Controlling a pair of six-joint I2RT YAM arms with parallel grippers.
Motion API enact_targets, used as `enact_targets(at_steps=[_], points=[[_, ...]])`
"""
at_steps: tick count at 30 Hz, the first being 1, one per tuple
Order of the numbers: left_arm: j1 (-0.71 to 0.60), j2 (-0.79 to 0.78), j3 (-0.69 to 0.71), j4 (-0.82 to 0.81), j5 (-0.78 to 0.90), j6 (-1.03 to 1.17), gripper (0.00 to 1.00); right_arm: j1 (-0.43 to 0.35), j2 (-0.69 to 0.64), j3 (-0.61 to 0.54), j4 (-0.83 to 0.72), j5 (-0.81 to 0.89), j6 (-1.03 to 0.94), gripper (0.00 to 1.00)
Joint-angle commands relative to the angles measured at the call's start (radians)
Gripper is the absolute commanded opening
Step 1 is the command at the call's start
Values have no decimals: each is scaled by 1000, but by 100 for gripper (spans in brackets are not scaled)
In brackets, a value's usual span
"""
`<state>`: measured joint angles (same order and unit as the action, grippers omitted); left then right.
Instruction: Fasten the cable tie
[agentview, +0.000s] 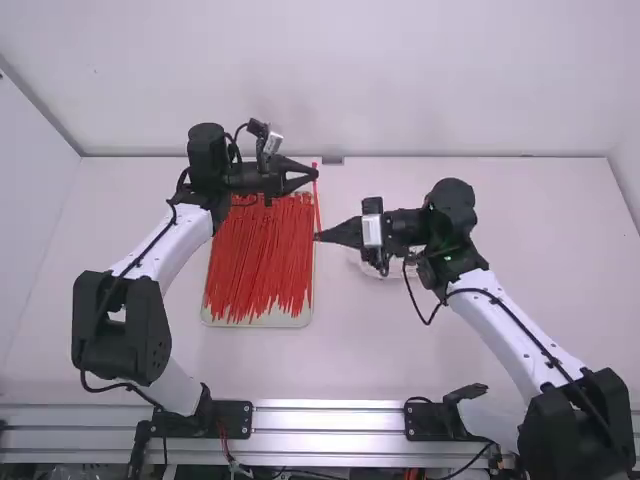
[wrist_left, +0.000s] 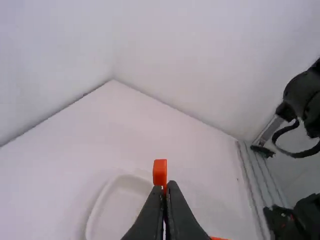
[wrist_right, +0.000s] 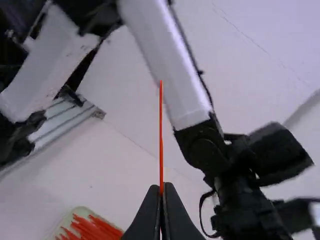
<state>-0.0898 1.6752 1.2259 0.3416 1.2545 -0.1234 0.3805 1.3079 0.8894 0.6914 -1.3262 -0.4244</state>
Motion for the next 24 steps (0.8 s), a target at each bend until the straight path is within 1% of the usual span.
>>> enact_targets(at_steps=[1,3,5,8,12,13,14,16,22,24], points=[[5,-4,29,-2,-39,183,2,13,-6,48,45,124,349,0],[5,-4,29,-24,-40,281,2,11,0,48,84,212,513,0],[6,-4,29,-34,-40,339,2,11,11,48,109,256,599,0],[5,-4,29,-47,-40,441,2,11,43,48,149,280,713,0],[6,-4,29,-46,-40,517,2,10,101,48,185,277,850,0],[6,-4,29,-45,-40,532,2,3,120,48,192,273,894,0],[6,-4,29,-45,-40,532,2,3,120,48,192,273,894,0],[16,-4,29,-39,-37,543,2,-14,160,48,196,257,988,0],[43,-4,30,48,67,546,2,-21,228,47,225,166,1103,0],[52,-4,30,60,100,609,2,-12,246,47,221,150,1126,0]])
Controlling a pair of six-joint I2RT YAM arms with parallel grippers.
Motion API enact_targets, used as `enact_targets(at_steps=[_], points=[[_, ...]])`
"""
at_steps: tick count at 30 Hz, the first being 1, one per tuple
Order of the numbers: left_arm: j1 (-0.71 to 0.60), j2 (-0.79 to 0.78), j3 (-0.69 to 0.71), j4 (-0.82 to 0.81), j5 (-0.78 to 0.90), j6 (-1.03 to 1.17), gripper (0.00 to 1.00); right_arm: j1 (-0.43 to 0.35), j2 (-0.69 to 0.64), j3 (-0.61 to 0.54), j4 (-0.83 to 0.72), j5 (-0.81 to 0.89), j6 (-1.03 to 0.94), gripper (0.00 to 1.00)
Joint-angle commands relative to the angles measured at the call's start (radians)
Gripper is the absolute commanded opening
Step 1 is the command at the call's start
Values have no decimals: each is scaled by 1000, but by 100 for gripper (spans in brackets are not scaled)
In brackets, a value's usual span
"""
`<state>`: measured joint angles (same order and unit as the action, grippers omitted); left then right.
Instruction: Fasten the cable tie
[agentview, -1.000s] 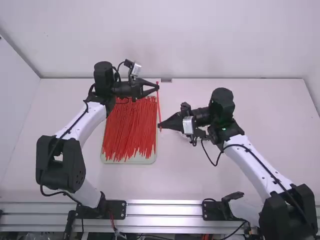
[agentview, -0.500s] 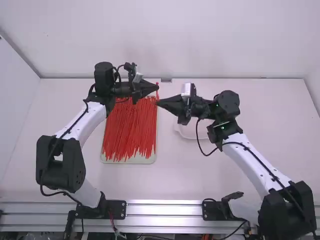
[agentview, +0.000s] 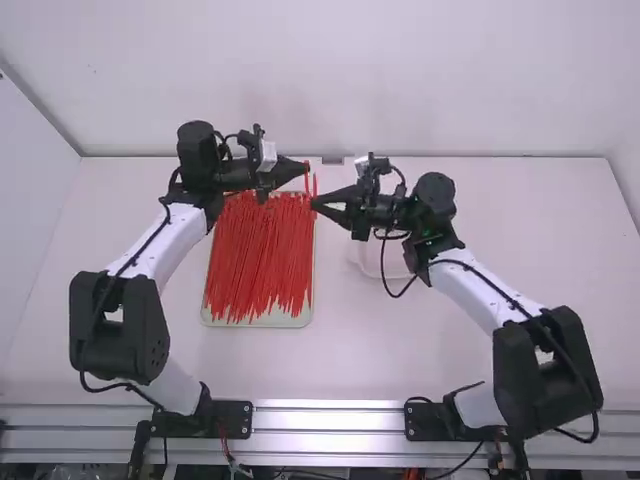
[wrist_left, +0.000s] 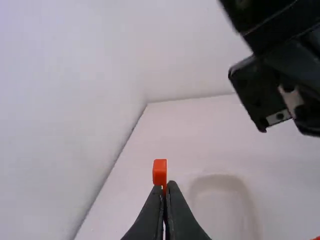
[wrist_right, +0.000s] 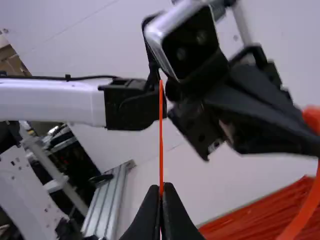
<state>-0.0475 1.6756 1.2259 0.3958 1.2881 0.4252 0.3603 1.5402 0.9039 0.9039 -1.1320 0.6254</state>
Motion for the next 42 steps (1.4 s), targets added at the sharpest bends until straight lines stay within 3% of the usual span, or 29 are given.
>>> enact_targets(at_steps=[1,14,42], points=[[10,-5,29,5,86,96,2,12,23,32,9,-50,79,0],[2,-5,30,50,218,151,2,32,113,32,6,-18,86,0],[8,-5,30,64,215,290,2,33,115,32,118,68,164,0]])
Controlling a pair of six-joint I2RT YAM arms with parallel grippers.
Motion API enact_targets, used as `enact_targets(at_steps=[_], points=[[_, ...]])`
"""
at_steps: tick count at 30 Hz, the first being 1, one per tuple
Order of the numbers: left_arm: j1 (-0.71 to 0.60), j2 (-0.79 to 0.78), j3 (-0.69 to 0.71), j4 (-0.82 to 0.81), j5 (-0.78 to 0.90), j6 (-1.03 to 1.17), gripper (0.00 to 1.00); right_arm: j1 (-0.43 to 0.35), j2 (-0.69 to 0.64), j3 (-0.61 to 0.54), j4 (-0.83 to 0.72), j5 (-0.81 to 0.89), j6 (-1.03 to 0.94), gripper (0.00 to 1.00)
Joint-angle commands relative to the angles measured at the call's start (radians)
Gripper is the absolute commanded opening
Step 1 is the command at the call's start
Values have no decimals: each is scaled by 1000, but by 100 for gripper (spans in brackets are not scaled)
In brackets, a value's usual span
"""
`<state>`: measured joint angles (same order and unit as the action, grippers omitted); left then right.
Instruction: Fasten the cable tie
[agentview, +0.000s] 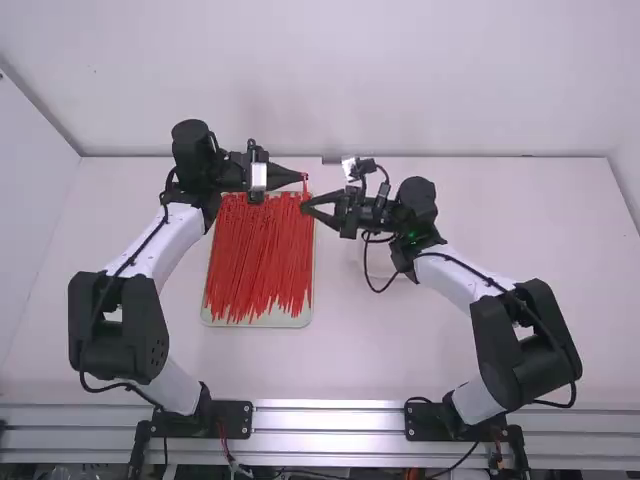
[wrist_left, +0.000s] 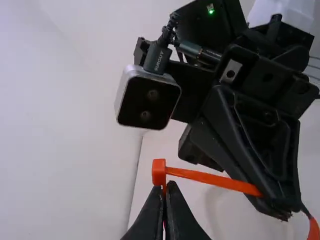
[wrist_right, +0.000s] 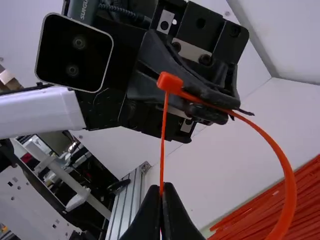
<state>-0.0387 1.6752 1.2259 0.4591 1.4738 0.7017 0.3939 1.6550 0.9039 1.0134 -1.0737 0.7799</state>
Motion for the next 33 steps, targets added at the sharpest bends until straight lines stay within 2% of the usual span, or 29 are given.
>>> enact_targets(at_steps=[1,8,18,33], points=[[0,-4,30,1,29,13,2,0,0,32,8,10,10,0],[-2,-4,30,-6,50,13,2,0,0,33,11,51,10,0],[-1,-4,30,-6,80,13,2,-2,0,34,140,63,62,0],[-27,-4,26,-9,81,13,2,-1,0,56,132,132,61,0]])
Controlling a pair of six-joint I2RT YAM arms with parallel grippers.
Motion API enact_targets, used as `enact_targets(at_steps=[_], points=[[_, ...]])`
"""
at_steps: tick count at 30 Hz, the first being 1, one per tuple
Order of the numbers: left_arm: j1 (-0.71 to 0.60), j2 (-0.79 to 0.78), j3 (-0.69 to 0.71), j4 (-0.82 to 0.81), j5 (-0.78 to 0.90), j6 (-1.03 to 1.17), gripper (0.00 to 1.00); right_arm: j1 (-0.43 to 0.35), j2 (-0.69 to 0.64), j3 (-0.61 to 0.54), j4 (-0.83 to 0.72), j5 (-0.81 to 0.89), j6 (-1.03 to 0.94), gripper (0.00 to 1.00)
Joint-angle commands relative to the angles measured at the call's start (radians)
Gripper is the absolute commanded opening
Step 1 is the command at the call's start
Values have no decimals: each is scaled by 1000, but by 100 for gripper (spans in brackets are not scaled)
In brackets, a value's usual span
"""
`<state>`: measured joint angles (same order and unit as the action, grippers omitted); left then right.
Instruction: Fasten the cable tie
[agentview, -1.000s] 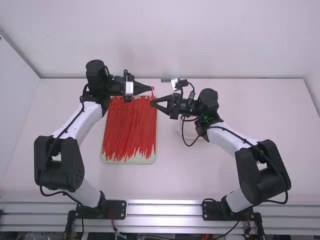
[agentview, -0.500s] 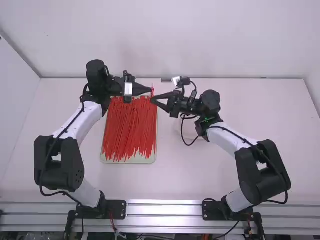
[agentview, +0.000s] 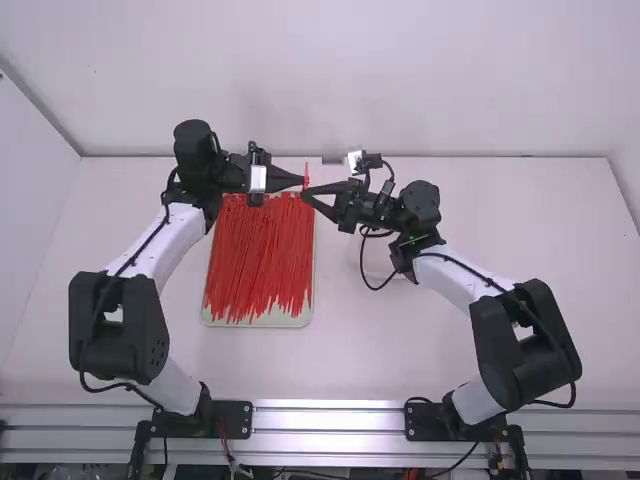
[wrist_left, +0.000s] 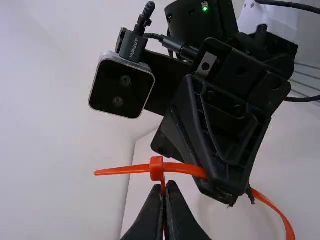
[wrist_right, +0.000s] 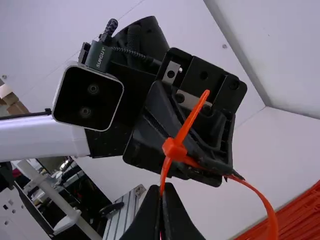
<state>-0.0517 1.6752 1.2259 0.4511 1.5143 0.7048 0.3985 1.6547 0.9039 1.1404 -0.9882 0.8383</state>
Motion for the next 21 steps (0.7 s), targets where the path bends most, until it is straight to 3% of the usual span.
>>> enact_targets(at_steps=[1,21], points=[[-15,-4,26,-2,42,10,2,-6,0,61,5,47,2,0],[-27,-4,9,3,53,10,2,-32,0,86,4,82,-5,0]])
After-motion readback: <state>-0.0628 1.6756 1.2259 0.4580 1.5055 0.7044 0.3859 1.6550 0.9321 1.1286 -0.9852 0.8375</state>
